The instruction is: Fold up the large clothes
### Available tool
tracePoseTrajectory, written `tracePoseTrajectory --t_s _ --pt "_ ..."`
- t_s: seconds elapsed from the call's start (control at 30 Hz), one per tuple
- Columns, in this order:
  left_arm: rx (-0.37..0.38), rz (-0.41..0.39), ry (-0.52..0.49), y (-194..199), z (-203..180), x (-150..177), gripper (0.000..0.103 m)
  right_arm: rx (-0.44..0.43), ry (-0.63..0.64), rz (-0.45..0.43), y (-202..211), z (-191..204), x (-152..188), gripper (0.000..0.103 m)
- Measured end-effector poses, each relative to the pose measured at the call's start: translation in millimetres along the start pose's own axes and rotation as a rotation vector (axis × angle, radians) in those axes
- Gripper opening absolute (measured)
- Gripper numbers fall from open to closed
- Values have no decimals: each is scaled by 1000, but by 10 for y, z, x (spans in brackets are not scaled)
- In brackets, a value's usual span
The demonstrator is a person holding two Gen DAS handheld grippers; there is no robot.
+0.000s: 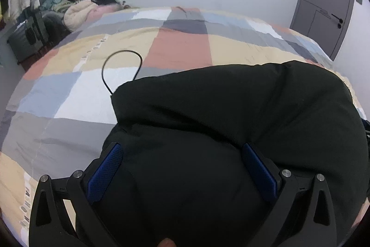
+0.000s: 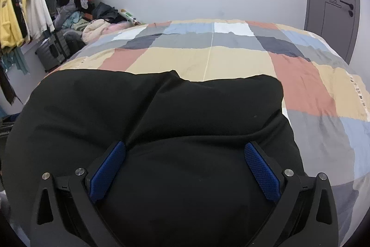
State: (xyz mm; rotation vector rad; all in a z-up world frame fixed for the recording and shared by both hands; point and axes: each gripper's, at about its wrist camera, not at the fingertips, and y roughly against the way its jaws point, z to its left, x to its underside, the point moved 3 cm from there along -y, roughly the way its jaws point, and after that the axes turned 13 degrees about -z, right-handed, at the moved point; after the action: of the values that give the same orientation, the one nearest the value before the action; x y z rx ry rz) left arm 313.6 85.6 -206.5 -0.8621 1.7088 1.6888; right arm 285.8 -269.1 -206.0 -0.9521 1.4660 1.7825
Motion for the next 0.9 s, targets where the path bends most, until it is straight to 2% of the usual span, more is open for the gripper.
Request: tracePoseTrajectory --t_s 0.27,0.43,0.73,0.9 --pt "5 0 8 49 -23 2 103 25 -2 -5 16 -3 33 103" --pt "12 -32 43 328 -75 -188 103 27 -54 -63 335 4 -166 103" --pt "83 -230 -8 1553 -494 -848 103 8 -76 -256 1412 219 -1030 103" --pt "127 -324 -38 2338 -741 -1118 103 -57 -72 -355 2111 482 -1417 103"
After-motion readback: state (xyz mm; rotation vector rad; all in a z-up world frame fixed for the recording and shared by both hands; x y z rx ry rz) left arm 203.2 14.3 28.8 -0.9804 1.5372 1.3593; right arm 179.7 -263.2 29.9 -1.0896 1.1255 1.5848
